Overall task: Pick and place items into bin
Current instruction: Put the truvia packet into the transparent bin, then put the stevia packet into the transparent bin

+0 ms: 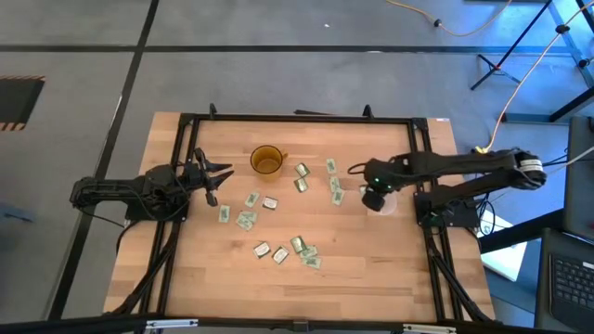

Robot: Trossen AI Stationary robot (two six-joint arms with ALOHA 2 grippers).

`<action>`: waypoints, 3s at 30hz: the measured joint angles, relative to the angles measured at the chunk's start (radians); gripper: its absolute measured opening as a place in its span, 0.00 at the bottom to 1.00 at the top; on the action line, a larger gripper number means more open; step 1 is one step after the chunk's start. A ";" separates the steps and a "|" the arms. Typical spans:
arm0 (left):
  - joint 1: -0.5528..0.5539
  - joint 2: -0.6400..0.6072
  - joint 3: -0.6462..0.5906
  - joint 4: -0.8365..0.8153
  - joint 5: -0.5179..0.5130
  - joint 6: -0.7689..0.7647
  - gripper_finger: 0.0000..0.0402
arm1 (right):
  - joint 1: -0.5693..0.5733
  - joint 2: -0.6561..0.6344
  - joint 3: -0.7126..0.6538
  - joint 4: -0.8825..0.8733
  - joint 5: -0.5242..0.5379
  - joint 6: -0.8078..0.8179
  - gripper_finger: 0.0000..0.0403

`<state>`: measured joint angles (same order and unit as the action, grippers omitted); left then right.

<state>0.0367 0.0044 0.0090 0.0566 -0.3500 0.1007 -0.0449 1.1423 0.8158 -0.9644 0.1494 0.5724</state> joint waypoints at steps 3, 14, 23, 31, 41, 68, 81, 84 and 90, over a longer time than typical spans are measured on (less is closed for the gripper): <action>0.000 0.000 0.000 0.000 0.000 0.000 0.21 | 0.046 -0.008 0.000 -0.090 -0.001 0.098 0.02; 0.000 0.000 0.000 0.000 -0.001 0.000 0.21 | 0.103 -0.003 -0.102 -0.108 -0.002 0.285 0.03; 0.000 0.000 0.000 0.000 -0.001 0.000 0.21 | 0.103 -0.003 -0.153 -0.045 -0.002 0.285 0.03; 0.000 0.000 0.000 0.000 -0.001 0.001 0.21 | 0.103 -0.003 -0.154 -0.035 -0.002 0.287 0.03; 0.000 0.000 0.000 0.000 -0.001 0.001 0.21 | 0.103 -0.003 -0.154 -0.035 -0.002 0.287 0.12; 0.000 0.000 0.000 0.000 0.000 0.001 0.21 | 0.017 0.189 -0.069 0.571 0.000 -0.193 0.13; 0.000 0.000 0.000 0.000 0.000 0.001 0.21 | -0.032 0.427 -0.070 0.588 -0.001 -0.241 0.11; 0.000 0.000 0.000 0.000 0.000 0.001 0.21 | -0.041 0.452 -0.070 0.603 -0.002 -0.241 0.11; 0.000 0.000 0.000 0.000 0.000 0.001 0.21 | -0.064 0.494 -0.066 0.616 -0.010 -0.234 0.11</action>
<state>0.0364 0.0044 0.0090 0.0565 -0.3504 0.1013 -0.1084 1.6360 0.7494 -0.3487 0.1392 0.3384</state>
